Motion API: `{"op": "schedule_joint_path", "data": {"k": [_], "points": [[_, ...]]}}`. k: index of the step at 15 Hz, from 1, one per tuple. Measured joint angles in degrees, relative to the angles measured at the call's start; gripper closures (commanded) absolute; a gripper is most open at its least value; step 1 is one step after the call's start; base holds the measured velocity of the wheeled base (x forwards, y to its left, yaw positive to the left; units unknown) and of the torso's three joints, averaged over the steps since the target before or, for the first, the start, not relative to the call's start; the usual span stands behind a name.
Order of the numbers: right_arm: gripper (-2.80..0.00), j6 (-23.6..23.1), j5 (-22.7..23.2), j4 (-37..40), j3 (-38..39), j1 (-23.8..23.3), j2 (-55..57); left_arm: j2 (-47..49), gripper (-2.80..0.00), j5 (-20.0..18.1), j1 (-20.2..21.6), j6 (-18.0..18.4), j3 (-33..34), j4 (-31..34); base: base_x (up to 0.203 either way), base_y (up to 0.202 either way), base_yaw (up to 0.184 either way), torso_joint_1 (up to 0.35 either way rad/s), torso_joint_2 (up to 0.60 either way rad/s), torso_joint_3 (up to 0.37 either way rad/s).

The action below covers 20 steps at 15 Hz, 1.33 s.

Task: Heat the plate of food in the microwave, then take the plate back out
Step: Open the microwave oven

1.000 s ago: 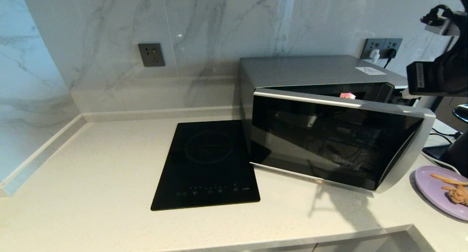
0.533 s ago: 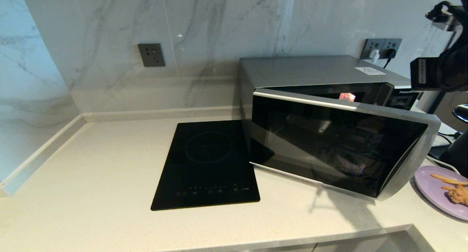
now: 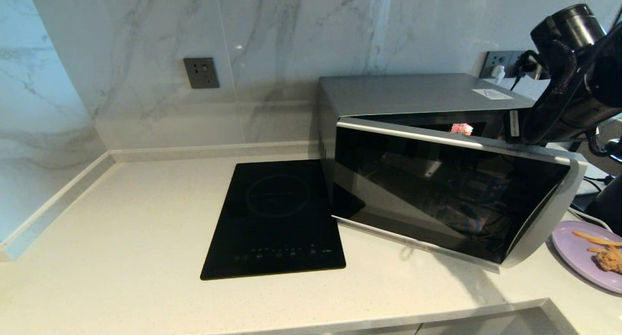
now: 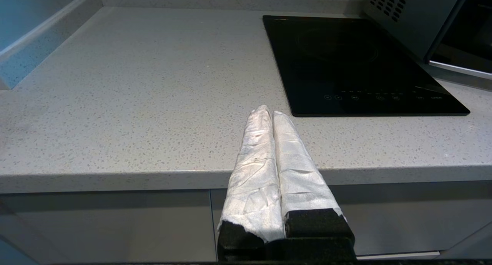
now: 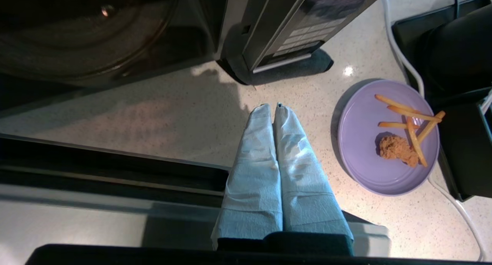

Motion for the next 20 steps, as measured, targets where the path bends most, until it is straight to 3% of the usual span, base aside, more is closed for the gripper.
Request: {"op": "schedule_joint_path", "data": {"k": [6, 8, 15, 20], "points": [[0.00, 0.15, 2.77, 2.26, 3.88, 0.96, -3.40, 0.00, 0.00, 0.00, 0.00, -0.02, 0.00, 0.00, 0.000, 0.000, 0.000, 0.000, 0.00, 0.000], [0.00, 0.25, 5.71, 4.83, 4.43, 2.27, -5.99, 0.00, 0.00, -0.04, 0.00, -0.01, 0.00, -0.01, 0.000, 0.000, 0.000, 0.000, 0.00, 0.000], [0.00, 7.55, 14.76, 18.97, 4.18, 13.45, -13.51, 0.00, 0.00, -0.02, 0.00, -0.02, 0.00, 0.00, 0.000, 0.000, 0.000, 0.000, 0.00, 0.000], [0.00, 8.89, 17.02, 20.10, 4.14, 15.45, -14.50, 0.00, 0.00, -0.02, 0.00, -0.01, 0.00, 0.00, 0.000, 0.000, 0.000, 0.000, 0.00, 0.000]]}}
